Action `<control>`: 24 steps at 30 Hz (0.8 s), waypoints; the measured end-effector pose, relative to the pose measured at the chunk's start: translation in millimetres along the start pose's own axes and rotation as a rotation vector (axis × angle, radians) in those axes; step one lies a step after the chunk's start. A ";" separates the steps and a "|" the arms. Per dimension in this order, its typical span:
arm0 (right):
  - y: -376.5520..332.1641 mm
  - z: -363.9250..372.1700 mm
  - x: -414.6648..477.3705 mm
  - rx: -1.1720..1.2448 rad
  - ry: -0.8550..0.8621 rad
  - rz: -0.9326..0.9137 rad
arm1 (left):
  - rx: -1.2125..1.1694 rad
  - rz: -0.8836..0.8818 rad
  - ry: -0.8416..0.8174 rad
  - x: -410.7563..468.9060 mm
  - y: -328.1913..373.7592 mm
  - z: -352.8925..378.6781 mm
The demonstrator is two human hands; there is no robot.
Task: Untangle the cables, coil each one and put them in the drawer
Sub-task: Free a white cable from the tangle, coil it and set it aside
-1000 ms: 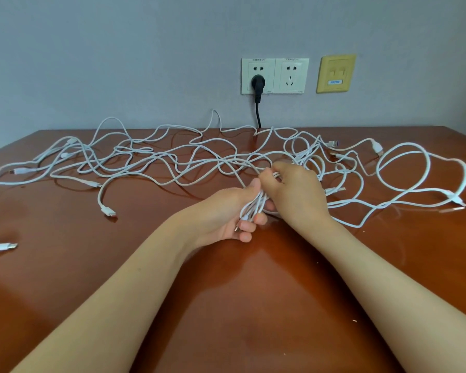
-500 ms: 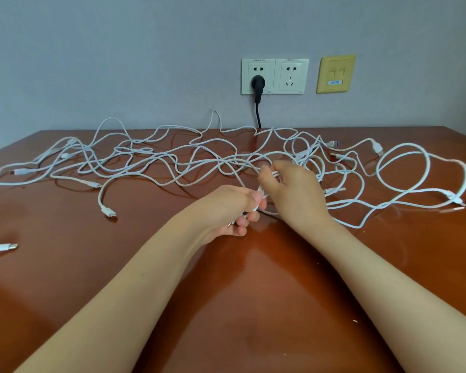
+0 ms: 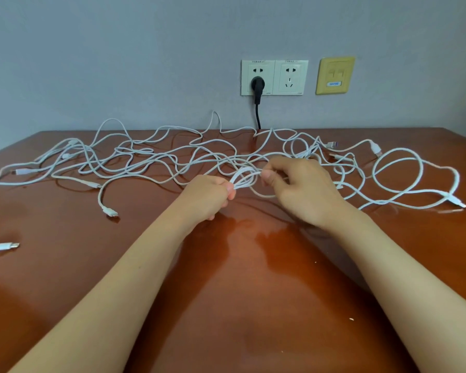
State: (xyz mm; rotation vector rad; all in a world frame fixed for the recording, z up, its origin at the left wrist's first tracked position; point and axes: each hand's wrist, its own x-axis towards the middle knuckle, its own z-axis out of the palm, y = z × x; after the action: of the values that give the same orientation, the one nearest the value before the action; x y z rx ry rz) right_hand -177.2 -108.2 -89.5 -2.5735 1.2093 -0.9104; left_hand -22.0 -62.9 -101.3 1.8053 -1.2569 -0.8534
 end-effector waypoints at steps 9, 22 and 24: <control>10.5 12.6 4.8 0.469 0.049 -0.018 | 0.189 0.313 -0.388 -5.6 -4.5 -2.5; 16.2 26.2 1.6 0.400 -0.093 0.098 | -0.149 0.283 0.068 2.0 -5.4 1.0; 6.7 24.7 -3.2 0.169 -0.128 -0.002 | -0.134 0.238 0.165 6.0 -9.4 1.8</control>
State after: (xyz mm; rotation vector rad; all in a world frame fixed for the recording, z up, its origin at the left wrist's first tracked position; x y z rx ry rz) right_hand -168.7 -113.1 -113.3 -2.4580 1.0484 -0.7972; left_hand -17.6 -66.9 -110.9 1.5502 -1.2464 -0.6271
